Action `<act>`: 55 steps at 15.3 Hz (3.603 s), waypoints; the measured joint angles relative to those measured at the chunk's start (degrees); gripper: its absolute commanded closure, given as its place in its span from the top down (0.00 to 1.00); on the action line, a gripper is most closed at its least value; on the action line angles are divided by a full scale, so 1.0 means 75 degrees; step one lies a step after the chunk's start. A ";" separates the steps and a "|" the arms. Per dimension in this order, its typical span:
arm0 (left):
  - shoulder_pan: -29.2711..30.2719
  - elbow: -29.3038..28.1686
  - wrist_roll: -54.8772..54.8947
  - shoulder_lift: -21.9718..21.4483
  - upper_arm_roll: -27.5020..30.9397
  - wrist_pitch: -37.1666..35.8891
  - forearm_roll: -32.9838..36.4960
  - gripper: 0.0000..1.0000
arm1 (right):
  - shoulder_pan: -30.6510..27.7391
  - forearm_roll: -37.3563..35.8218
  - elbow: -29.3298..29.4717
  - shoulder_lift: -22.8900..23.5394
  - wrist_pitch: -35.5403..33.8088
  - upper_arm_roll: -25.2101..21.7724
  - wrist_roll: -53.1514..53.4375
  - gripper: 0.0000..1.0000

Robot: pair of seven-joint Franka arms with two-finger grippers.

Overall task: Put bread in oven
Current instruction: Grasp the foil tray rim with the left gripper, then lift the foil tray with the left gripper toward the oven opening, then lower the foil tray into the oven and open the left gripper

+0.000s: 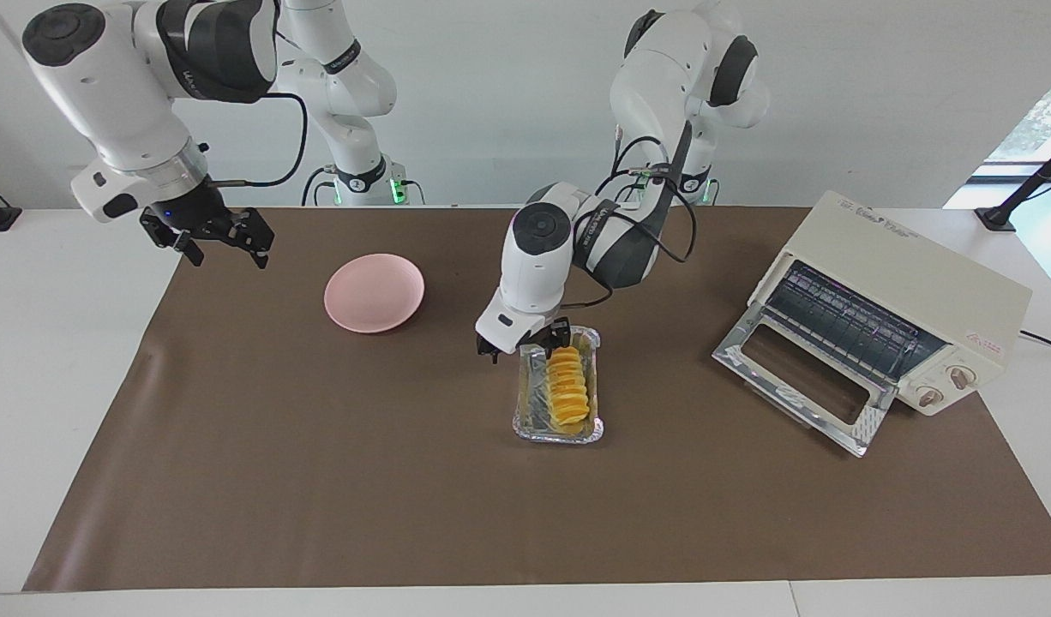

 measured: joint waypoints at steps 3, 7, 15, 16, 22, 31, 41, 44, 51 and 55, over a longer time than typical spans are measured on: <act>-0.0041 -0.0184 -0.0129 0.0089 0.0001 0.0224 0.0002 0.83 | -0.0001 0.0000 -0.0001 0.0000 0.0000 -0.0002 0.0000 1.00; -0.0094 -0.0196 -0.0366 0.0195 0.0004 0.0380 0.0003 0.70 | -0.0001 0.0000 -0.0001 0.0000 0.0000 -0.0001 0.0000 1.00; -0.0082 -0.0305 -0.0985 0.0215 0.0039 0.0650 0.0005 0.00 | -0.0001 0.0000 -0.0001 0.0000 0.0000 -0.0001 0.0000 1.00; -0.0075 -0.0305 -0.0989 0.0215 0.0053 0.0669 0.0005 0.00 | -0.0001 0.0000 -0.0001 0.0000 0.0000 -0.0001 0.0000 1.00; -0.0070 -0.0230 -0.1109 0.0196 0.0077 0.0354 0.0004 0.00 | -0.0001 0.0000 -0.0001 0.0000 0.0000 -0.0001 0.0000 1.00; -0.0051 0.0590 -0.1331 -0.0187 0.1940 -0.1485 -0.0032 0.00 | -0.0001 0.0000 -0.0001 0.0000 0.0000 -0.0001 0.0000 1.00; 0.1395 0.0576 -0.1351 -0.0199 0.3489 -0.2371 -0.0485 0.00 | -0.0001 0.0000 -0.0001 0.0000 0.0000 -0.0001 0.0000 1.00; 0.1863 0.0571 -0.1352 -0.0199 0.3604 -0.2581 -0.0485 0.00 | -0.0001 0.0000 -0.0001 0.0000 0.0000 -0.0001 0.0000 1.00; 0.2602 0.0274 -0.1183 -0.0281 0.3626 -0.2738 -0.0483 0.00 | -0.0001 0.0000 -0.0001 0.0000 0.0000 -0.0001 0.0000 1.00; 0.2602 -0.0166 -0.0987 -0.0490 0.3616 -0.2799 -0.0483 0.00 | -0.0001 0.0000 -0.0001 0.0000 0.0000 -0.0001 0.0000 1.00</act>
